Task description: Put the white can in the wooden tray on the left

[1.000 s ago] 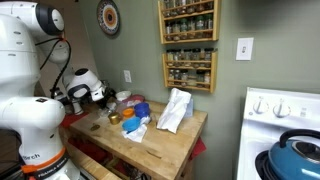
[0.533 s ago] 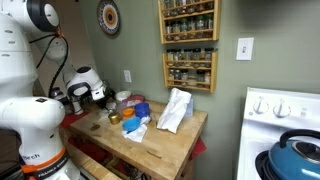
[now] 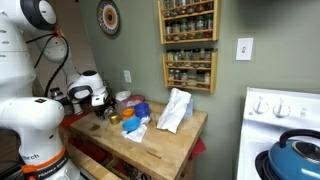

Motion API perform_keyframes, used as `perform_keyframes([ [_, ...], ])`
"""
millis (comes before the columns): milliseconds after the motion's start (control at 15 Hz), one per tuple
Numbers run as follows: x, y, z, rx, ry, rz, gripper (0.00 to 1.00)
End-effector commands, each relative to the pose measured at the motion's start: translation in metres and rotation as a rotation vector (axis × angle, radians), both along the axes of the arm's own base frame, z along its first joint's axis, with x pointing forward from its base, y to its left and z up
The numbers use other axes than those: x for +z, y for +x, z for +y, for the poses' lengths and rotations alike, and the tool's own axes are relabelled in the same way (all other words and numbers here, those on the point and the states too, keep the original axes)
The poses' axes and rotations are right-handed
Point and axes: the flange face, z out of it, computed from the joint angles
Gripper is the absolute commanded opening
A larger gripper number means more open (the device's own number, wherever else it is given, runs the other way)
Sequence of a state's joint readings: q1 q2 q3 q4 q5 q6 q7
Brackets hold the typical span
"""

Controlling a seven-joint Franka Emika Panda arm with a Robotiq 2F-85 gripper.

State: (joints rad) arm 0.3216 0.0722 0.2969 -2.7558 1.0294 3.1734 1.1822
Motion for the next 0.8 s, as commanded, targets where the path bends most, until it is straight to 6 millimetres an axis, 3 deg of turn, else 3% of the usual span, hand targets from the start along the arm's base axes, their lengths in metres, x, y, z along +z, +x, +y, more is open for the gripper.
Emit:
perform_keyframes([
  [0, -0.009, -0.003, 0.002, -0.137, 0.039, 0.065, 1.00],
  [533, 0.016, 0.010, 0.026, -0.301, 0.156, 0.100, 0.97],
  [733, 0.014, 0.018, 0.031, -0.340, 0.166, 0.112, 0.88],
])
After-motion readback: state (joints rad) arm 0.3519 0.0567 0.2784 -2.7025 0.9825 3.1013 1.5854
